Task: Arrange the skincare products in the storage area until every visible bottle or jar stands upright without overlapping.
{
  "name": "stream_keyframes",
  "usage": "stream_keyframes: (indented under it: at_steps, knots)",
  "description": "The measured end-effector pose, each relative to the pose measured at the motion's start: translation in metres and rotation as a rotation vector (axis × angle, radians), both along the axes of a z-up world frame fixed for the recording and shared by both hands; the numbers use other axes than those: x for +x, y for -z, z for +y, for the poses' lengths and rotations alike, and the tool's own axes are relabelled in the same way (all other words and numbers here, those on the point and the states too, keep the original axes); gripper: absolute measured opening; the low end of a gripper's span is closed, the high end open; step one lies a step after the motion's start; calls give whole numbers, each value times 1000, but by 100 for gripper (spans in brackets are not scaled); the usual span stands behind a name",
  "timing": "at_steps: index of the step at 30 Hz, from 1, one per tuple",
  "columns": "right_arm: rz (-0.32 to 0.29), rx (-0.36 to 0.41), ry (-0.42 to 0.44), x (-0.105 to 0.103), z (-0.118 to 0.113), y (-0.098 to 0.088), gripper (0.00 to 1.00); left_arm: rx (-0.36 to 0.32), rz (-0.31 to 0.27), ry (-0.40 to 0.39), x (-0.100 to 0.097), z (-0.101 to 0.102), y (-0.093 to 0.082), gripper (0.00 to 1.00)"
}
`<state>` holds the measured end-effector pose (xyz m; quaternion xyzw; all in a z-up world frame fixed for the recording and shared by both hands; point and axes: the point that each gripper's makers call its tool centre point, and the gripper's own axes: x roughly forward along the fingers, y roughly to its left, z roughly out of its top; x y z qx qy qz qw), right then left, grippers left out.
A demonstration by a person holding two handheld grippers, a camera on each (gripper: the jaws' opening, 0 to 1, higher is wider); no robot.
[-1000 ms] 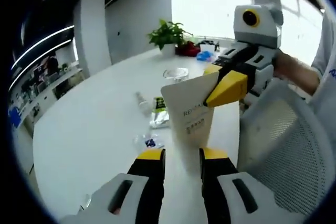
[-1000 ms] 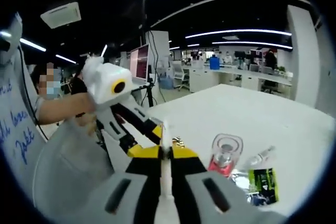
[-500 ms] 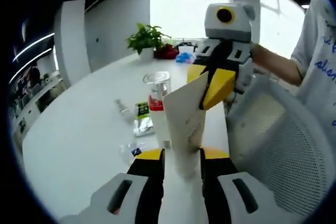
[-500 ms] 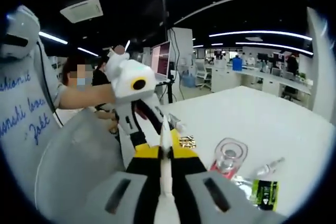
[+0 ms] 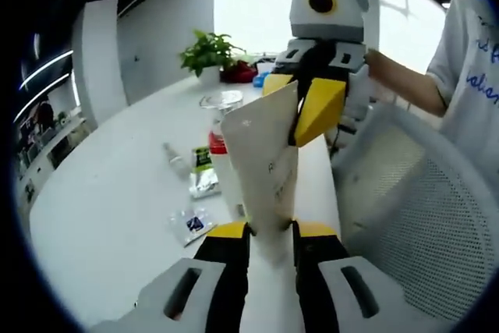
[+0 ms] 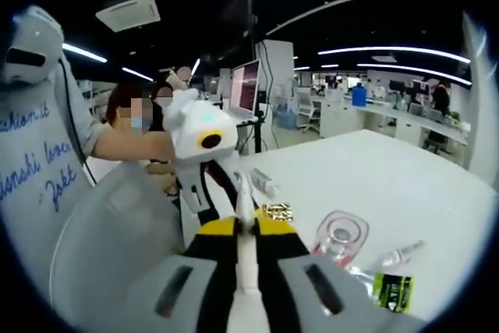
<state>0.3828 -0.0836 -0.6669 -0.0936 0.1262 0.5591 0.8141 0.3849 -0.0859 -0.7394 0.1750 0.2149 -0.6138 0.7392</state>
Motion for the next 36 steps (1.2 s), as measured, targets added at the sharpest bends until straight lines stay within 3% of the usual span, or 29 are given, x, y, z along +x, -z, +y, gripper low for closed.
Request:
stream_keyframes:
  at_steps: [13,25,36]
  knots:
    - [16,17,79,4,-3,-2,12,-8,-7,-16,4,-2,-1,15]
    - [39,22,157,1,-22,-3,10,-14,-24,-26,15,1,-1,15]
    - [79,-90,289,8,-54,23,12,-13,-46,-51,29,2,-1,15]
